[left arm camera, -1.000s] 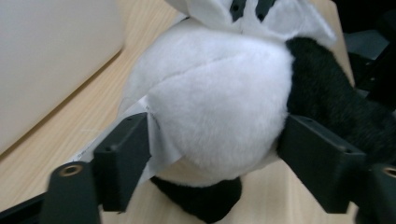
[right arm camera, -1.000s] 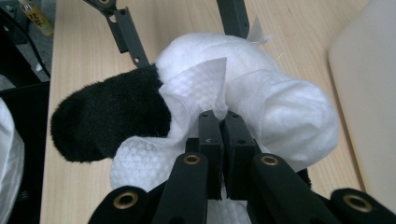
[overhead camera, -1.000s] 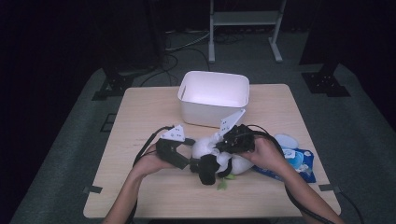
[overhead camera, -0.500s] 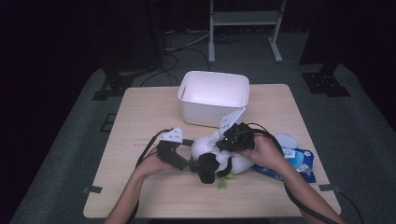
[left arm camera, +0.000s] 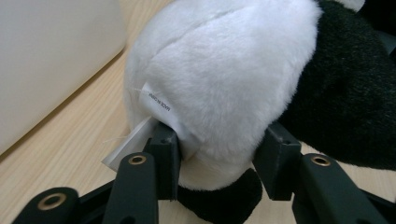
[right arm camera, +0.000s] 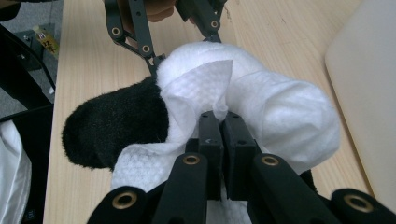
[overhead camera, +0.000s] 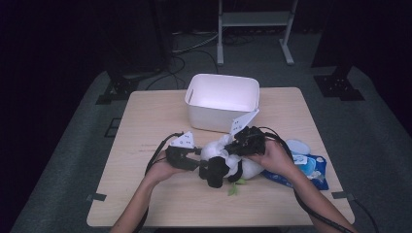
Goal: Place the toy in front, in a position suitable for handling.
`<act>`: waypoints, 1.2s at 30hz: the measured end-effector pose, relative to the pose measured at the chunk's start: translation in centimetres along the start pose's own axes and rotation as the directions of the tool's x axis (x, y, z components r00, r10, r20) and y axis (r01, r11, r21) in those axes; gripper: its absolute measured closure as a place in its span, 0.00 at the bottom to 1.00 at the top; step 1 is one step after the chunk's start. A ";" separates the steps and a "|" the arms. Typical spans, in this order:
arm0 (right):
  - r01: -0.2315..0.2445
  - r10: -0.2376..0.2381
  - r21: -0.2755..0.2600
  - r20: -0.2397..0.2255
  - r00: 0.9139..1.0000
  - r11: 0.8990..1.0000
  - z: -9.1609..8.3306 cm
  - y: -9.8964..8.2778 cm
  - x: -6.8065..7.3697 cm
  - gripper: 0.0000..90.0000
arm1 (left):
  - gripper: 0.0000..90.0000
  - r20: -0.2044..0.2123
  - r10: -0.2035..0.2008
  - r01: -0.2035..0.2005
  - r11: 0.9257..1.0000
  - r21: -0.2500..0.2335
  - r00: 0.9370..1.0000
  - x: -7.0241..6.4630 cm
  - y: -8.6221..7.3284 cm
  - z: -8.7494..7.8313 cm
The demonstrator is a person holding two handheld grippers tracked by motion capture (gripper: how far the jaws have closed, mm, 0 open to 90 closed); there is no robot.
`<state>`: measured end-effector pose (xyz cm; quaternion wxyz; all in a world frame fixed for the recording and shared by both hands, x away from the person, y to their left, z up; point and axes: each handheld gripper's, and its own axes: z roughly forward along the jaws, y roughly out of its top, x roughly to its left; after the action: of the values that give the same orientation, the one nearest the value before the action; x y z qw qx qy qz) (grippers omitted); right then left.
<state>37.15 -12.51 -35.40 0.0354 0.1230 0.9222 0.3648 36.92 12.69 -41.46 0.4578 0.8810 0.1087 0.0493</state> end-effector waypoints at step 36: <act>-0.005 -0.019 -0.166 -0.141 0.990 0.986 -0.1 3.2 1.7 0.96 | 0.71 -0.091 0.068 -0.061 0.995 0.073 0.994 -3.5 3.6 -9.1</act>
<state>36.09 -9.85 -33.10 -0.0188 0.0902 0.8892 0.4481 32.36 17.15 -33.25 0.4191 0.8964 0.1031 0.1011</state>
